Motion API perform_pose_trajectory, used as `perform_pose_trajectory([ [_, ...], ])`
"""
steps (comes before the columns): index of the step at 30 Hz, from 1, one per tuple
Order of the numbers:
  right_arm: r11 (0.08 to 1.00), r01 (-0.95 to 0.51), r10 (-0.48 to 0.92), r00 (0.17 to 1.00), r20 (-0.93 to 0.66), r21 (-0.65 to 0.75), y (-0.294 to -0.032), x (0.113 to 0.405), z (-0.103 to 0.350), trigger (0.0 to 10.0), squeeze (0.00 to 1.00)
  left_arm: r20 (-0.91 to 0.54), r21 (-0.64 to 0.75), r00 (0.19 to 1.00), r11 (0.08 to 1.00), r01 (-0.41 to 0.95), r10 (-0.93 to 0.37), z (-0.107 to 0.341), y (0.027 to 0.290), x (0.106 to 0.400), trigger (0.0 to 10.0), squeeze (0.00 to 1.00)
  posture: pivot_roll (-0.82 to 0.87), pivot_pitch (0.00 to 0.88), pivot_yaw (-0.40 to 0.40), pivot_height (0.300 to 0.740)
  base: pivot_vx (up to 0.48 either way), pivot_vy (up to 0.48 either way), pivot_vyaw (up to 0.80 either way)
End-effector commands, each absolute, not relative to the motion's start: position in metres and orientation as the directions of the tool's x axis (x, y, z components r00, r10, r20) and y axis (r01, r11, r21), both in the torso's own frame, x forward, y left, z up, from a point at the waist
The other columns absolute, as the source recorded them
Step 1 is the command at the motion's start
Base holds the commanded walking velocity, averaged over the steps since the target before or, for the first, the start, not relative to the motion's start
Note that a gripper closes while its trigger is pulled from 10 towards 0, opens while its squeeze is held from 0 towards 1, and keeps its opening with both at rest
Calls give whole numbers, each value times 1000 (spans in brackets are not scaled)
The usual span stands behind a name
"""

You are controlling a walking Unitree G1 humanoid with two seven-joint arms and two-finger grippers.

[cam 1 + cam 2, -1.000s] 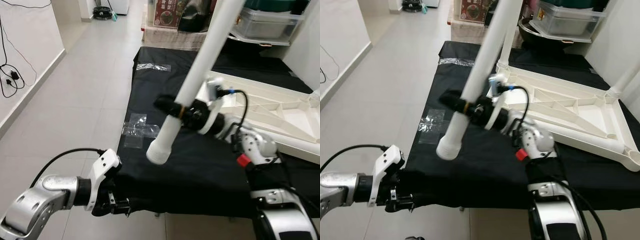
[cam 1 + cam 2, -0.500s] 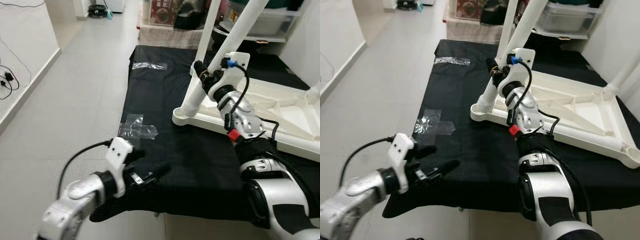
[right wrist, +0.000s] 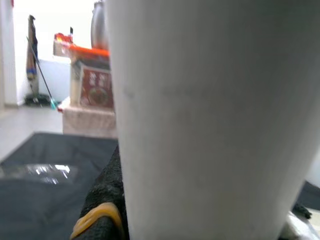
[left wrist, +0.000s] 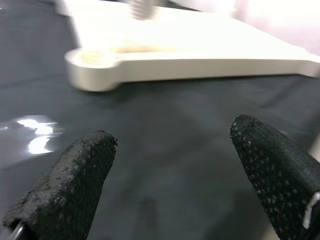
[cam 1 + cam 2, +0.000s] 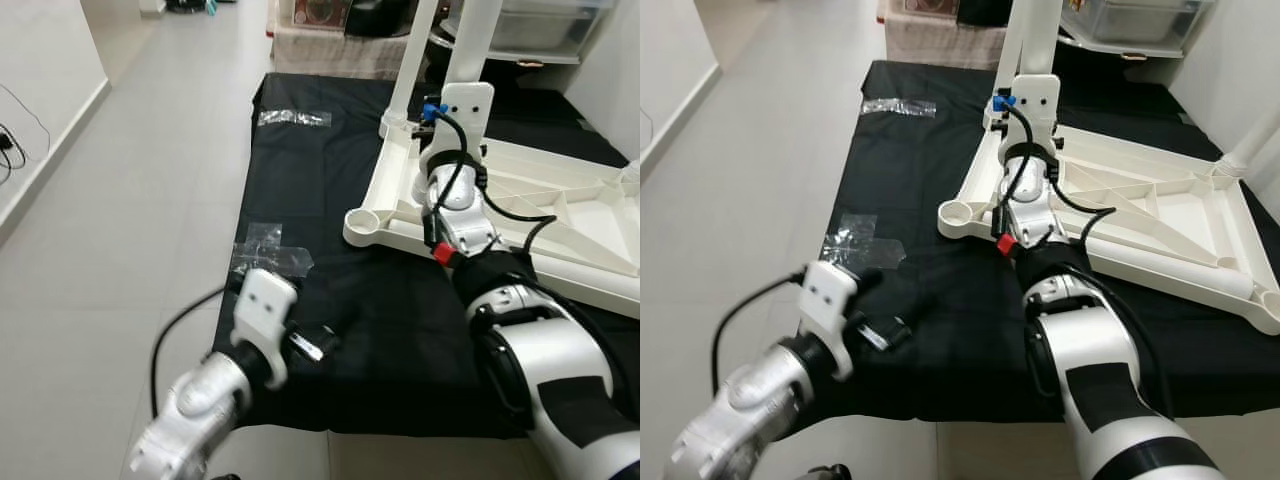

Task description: Building children table

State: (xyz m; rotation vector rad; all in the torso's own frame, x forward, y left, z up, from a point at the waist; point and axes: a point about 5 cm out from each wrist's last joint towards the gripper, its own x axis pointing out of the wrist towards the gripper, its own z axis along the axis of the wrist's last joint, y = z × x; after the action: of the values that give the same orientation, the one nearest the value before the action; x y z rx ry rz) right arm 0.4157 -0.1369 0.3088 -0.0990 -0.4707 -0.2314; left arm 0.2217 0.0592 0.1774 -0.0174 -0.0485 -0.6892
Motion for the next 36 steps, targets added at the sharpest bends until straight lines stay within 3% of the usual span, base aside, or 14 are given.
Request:
perform_pose_trajectory([
  [1,969,246,-198,841,503,-29,-135,414,318,0,0,56,8,776,777,629,-629,180,57,217,10000,0,118,249,-119,740,0,0,0],
  [8,955,296,-231,767,598,-11,-127,410,339,0,0,71,13,803,806,592,-591,183,54,209,10000,0,127,267,-130,740,0,0,0],
  [13,958,286,-234,802,550,-9,-124,413,326,0,0,64,17,815,817,576,-576,183,58,207,10000,0,128,269,-132,740,0,0,0],
  [16,988,149,-155,908,390,47,-112,418,289,0,0,60,28,824,826,563,-564,182,60,207,10000,0,126,270,-125,740,0,0,0],
  [20,994,0,-32,954,297,106,-99,419,268,0,0,57,27,825,827,562,-562,182,60,209,10000,0,123,274,-118,740,0,0,0],
  [32,1000,-17,14,969,247,8,-105,420,254,0,0,61,54,842,844,534,-537,184,65,215,10000,0,116,273,-127,740,0,0,0],
  [36,998,-37,44,986,159,-45,-113,420,236,0,0,62,75,843,844,531,-535,184,69,221,10000,0,111,268,-124,740,0,0,0],
])
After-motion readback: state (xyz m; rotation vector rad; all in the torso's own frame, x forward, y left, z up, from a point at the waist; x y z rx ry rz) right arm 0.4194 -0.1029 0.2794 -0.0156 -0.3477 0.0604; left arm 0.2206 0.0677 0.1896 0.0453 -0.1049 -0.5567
